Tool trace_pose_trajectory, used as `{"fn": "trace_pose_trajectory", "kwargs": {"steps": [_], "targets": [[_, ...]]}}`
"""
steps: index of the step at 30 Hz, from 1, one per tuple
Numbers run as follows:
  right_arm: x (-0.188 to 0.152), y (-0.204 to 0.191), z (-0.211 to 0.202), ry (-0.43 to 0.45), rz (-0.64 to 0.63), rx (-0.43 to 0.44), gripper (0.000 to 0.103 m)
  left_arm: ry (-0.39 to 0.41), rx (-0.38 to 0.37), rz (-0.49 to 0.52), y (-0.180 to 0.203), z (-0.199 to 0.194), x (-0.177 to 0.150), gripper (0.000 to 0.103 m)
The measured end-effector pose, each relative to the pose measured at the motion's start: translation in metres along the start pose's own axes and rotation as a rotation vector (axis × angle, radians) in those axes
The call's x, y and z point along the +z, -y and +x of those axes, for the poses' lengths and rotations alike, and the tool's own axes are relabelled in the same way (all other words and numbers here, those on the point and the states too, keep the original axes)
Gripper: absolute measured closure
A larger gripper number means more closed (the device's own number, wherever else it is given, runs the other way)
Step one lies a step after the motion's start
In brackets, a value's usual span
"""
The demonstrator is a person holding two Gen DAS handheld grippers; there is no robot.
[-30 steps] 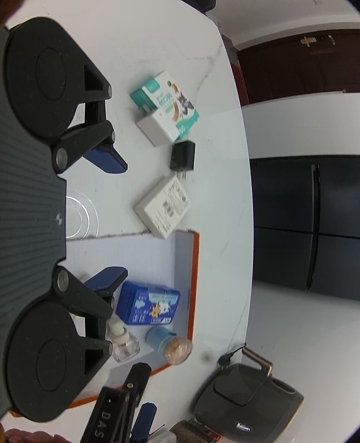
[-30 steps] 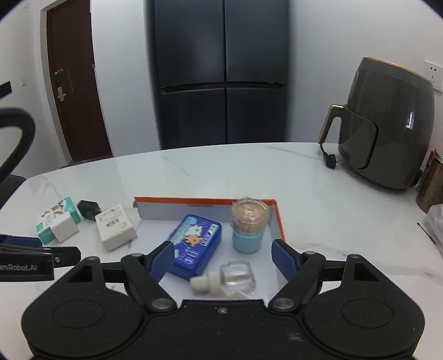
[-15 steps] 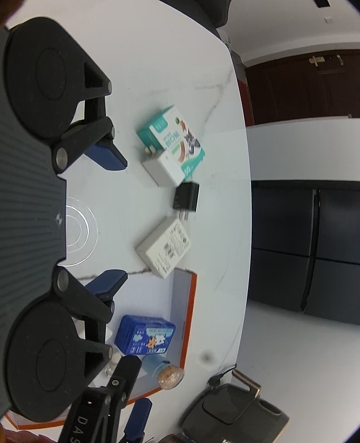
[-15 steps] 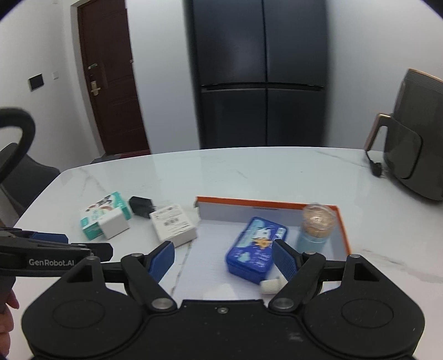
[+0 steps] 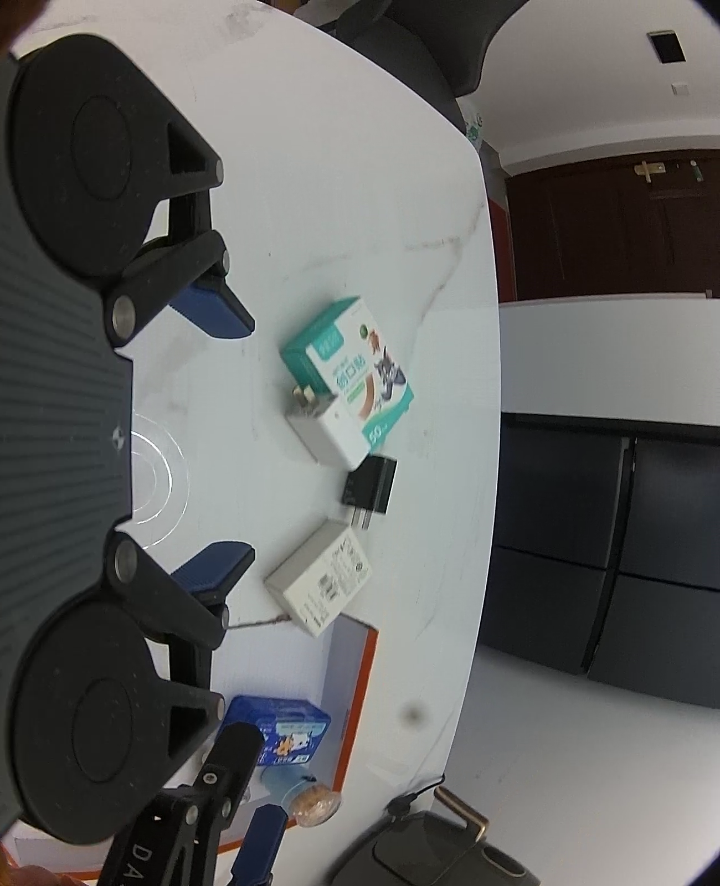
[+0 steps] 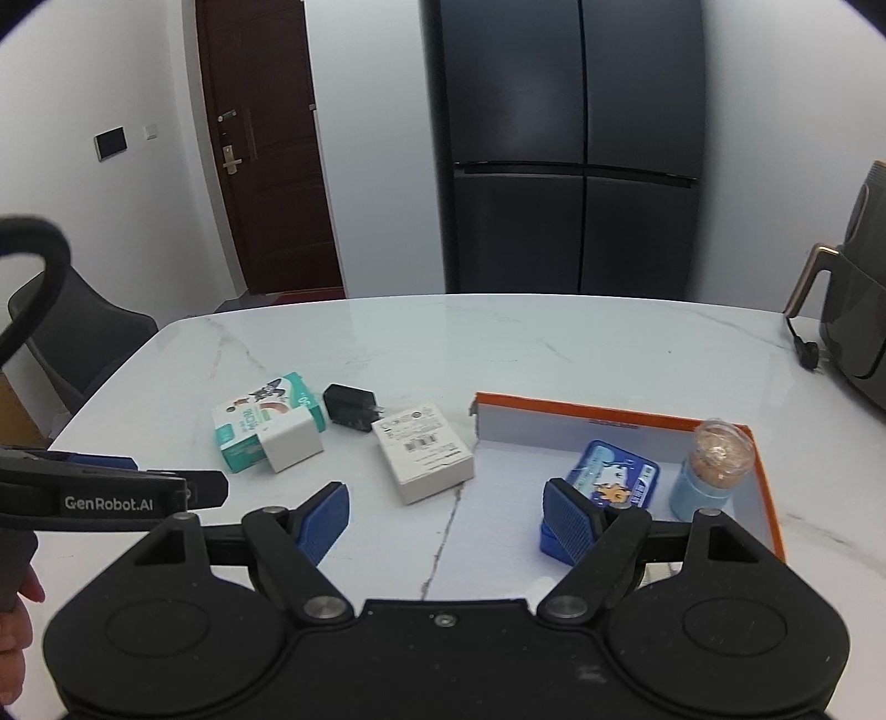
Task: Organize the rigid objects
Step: 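Move both grippers toward the teal bandage box and white charger box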
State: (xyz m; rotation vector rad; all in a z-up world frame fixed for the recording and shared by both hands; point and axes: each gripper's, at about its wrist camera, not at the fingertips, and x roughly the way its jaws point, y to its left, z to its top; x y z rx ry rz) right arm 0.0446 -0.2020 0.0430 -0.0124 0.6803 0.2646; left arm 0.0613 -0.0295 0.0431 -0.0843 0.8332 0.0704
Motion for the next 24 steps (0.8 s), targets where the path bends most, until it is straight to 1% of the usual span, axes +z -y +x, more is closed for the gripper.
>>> {"fn": "trace_pose_trajectory", "kwargs": {"steps": [11,24], "targets": [[0.0,-0.017,0.009,-0.009,-0.009,0.008,0.012,-0.003,0.009,-0.013,-0.019,0.005,0.004,0.019],[0.001,-0.03,0.025,-0.026,-0.007,0.006,0.012,-0.026,0.008,-0.016,-0.038,0.019,0.009,0.017]]}}
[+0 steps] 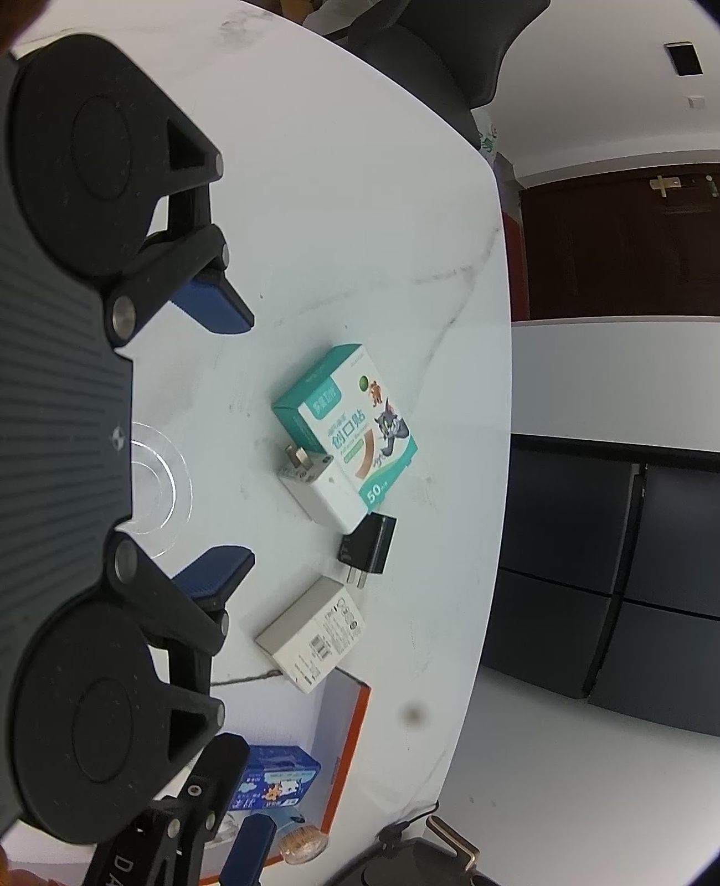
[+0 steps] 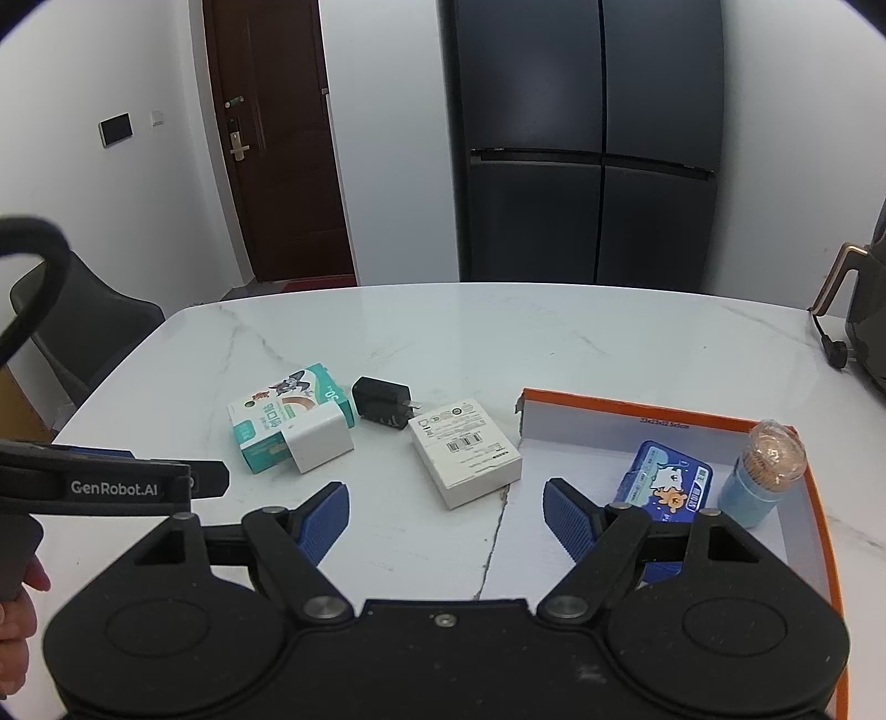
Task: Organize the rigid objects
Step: 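Move both grippers toward the teal bandage box and white charger box, then grasp the teal bandage box with the left gripper while the right grasps the white charger box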
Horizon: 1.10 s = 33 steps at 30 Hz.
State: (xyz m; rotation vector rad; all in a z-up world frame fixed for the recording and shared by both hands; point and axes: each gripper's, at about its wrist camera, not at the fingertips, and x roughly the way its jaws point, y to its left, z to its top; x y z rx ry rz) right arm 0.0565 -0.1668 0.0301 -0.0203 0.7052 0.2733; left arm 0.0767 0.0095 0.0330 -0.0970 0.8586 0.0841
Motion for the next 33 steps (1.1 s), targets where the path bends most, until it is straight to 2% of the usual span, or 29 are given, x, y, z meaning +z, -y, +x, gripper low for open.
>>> {"fn": "trace_pose_trajectory", "kwargs": {"steps": [15,23,28,33], "targets": [[0.001,-0.006,0.025,-0.035,0.015,-0.014,0.012,-0.053,0.016,0.01,-0.027,0.036,0.012,0.015],[0.0,-0.008,0.036,-0.058,0.02,-0.02,0.012,-0.083,-0.004,0.137,-0.039,0.069,0.025,0.011],[0.001,-0.009,0.038,-0.056,0.031,-0.027,0.012,-0.071,-0.017,0.215,-0.046,0.091,0.042,0.008],[0.002,-0.008,0.04,-0.054,0.038,-0.041,0.012,-0.048,-0.092,0.296,-0.043,0.105,0.054,0.004]]}}
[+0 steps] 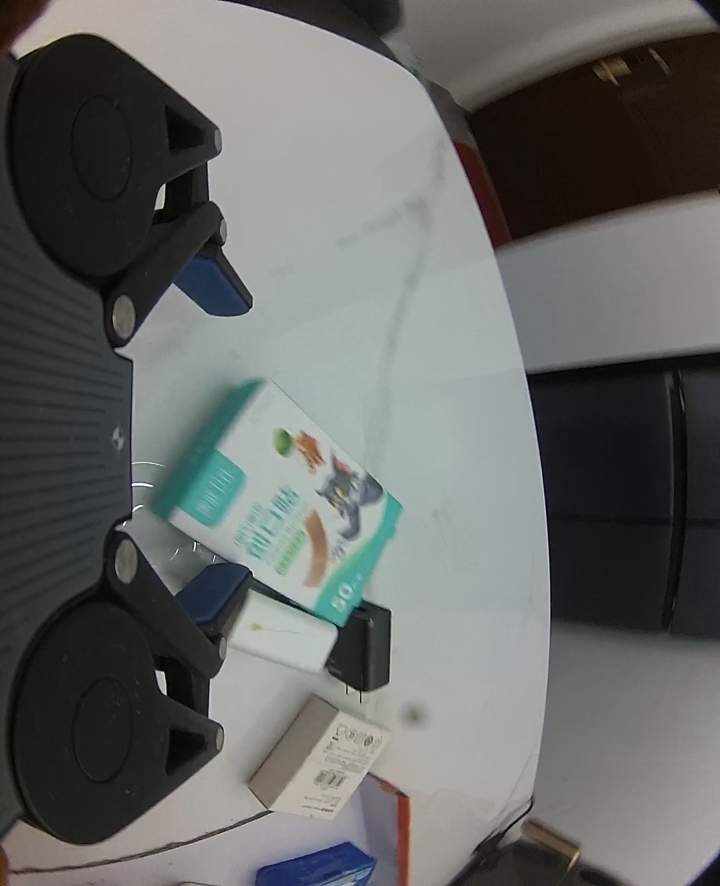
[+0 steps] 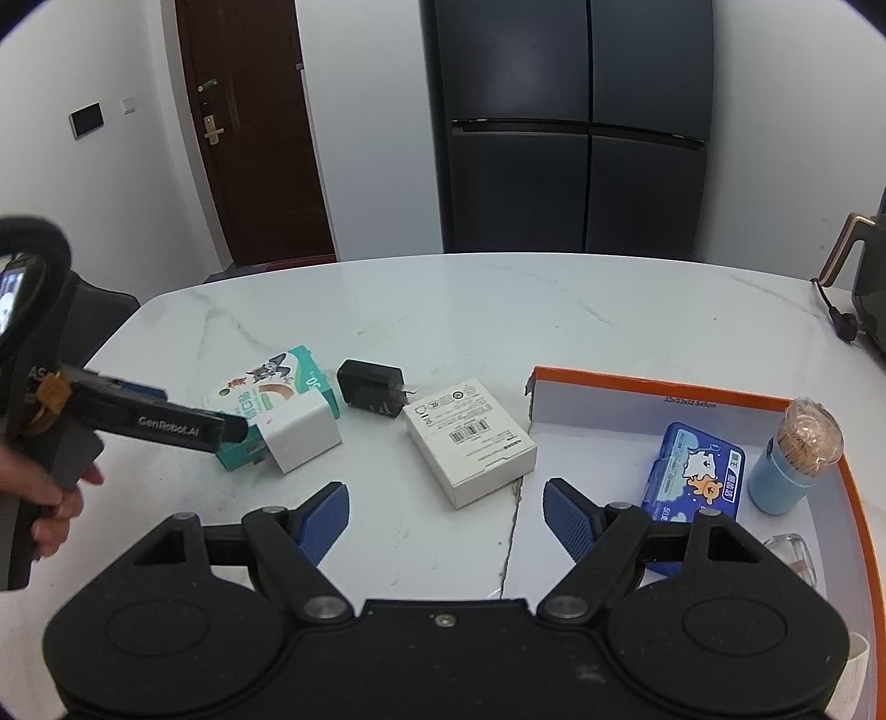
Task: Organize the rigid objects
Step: 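Grasp the teal bandage box with the left gripper while the right grasps the white charger box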
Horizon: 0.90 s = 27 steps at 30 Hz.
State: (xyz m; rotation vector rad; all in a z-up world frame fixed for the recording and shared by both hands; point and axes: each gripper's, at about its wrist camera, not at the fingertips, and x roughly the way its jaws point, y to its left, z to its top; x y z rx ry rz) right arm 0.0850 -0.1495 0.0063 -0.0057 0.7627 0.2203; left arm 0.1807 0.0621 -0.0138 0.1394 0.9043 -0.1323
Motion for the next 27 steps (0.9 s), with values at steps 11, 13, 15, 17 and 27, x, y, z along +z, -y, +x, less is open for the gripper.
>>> {"fn": "trace_pose_trajectory", "kwargs": {"steps": [11,13,15,17,27], "targets": [[0.004,0.006,0.015,-0.011,-0.005,-0.002,0.012,0.012,-0.119,0.163,0.001,0.037,0.024,0.001],[0.008,0.007,0.023,-0.026,-0.019,0.015,0.012,0.001,-0.135,0.153,0.002,0.042,0.025,0.005],[0.012,0.005,0.029,-0.024,-0.043,0.026,0.012,-0.008,-0.137,0.141,0.002,0.044,0.026,0.015],[0.018,0.004,0.037,-0.021,-0.069,0.031,0.012,0.006,-0.12,0.117,0.001,0.042,0.025,0.031],[0.045,0.002,0.091,-0.11,-0.169,0.053,0.012,-0.001,-0.052,-0.077,-0.029,0.002,-0.008,0.032]]}}
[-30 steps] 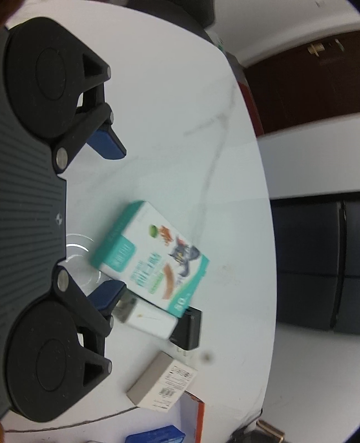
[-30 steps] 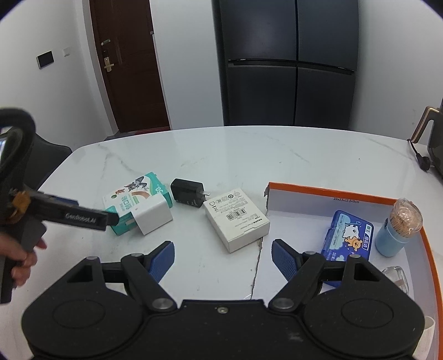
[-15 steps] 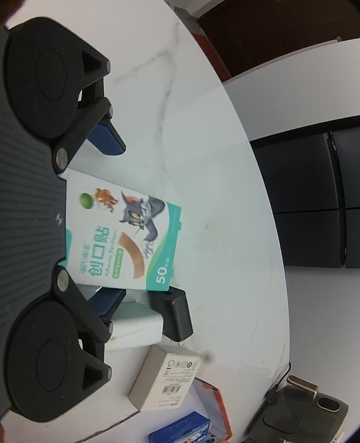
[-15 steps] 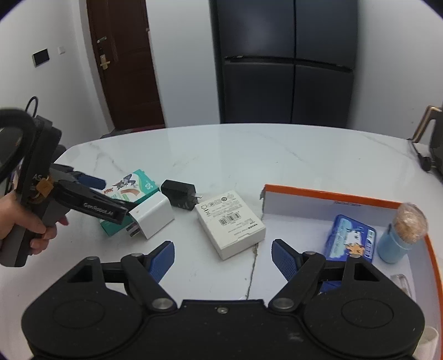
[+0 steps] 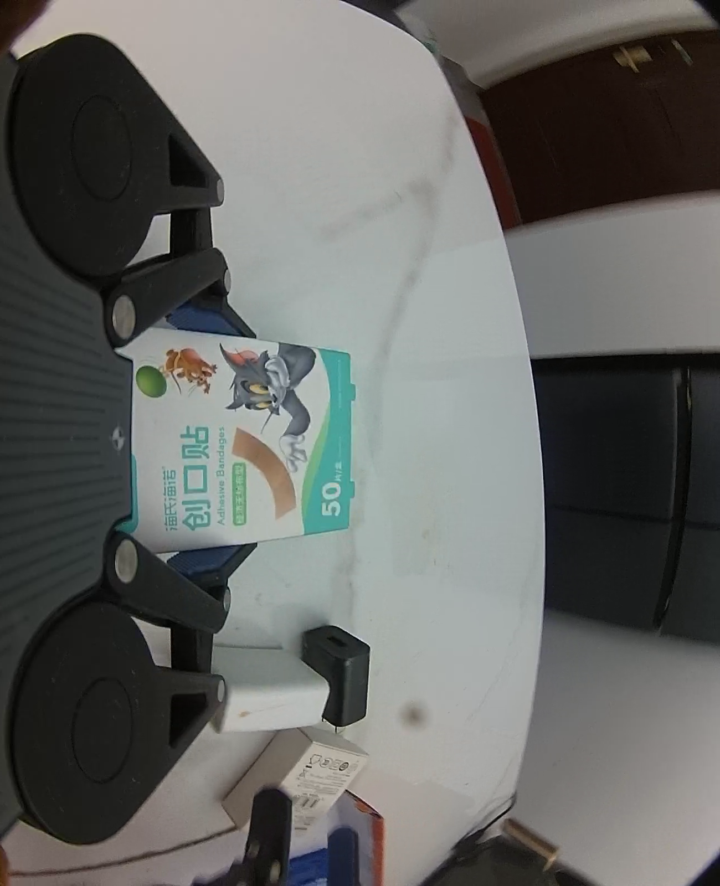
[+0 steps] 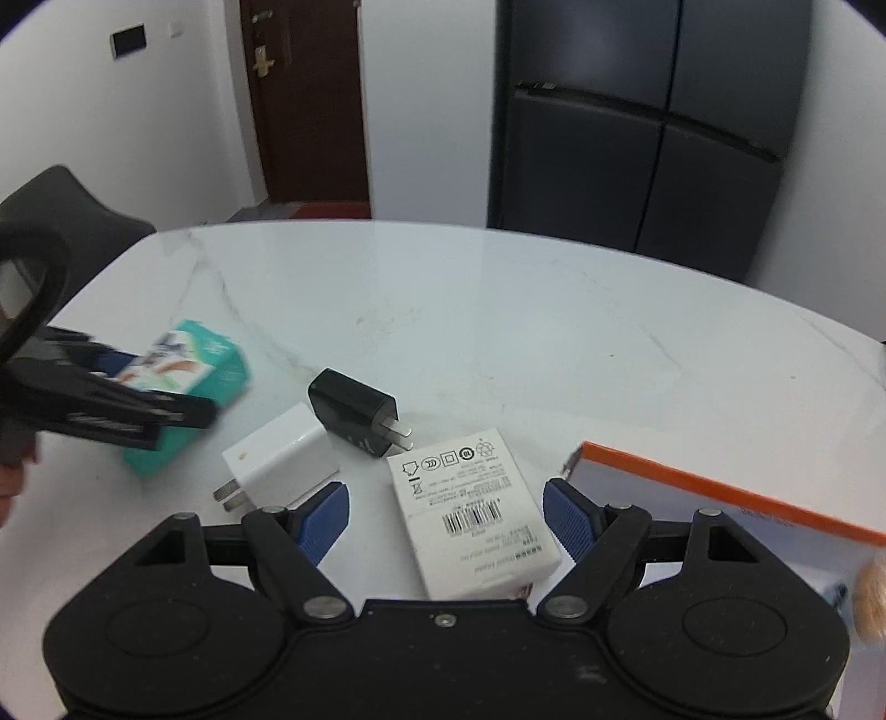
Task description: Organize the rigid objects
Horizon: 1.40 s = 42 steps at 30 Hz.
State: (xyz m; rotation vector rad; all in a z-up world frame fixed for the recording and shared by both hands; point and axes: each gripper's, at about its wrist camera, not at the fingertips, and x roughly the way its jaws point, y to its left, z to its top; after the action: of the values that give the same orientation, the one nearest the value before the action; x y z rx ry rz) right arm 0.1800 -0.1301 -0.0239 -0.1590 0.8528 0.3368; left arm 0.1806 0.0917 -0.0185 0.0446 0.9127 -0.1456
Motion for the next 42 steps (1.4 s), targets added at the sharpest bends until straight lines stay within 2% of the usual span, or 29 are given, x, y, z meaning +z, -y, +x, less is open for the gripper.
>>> {"fn": "trace_pose_trajectory", "kwargs": {"steps": [4,8,12,18,25,42], "targets": [[0.005,0.005,0.021,-0.052,-0.007,-0.017,0.012,0.002,0.039,-0.058,-0.002,-0.023,-0.015,0.032],[0.001,0.005,0.024,-0.06,0.063,-0.034,0.032,0.009,0.082,-0.113,0.007,-0.043,-0.028,0.032],[-0.007,-0.007,0.007,-0.036,0.097,-0.034,0.032,0.013,0.097,-0.147,0.021,-0.054,-0.031,0.032],[-0.018,-0.024,-0.04,0.035,0.157,-0.032,0.032,0.025,0.108,-0.185,0.038,-0.065,-0.029,0.032],[-0.027,-0.038,-0.09,0.077,0.143,-0.002,0.032,0.059,0.116,-0.2,0.06,-0.084,-0.037,0.032],[-0.045,-0.04,-0.151,0.127,0.125,0.014,0.032,0.112,0.159,-0.219,0.098,-0.121,-0.049,0.032]]}}
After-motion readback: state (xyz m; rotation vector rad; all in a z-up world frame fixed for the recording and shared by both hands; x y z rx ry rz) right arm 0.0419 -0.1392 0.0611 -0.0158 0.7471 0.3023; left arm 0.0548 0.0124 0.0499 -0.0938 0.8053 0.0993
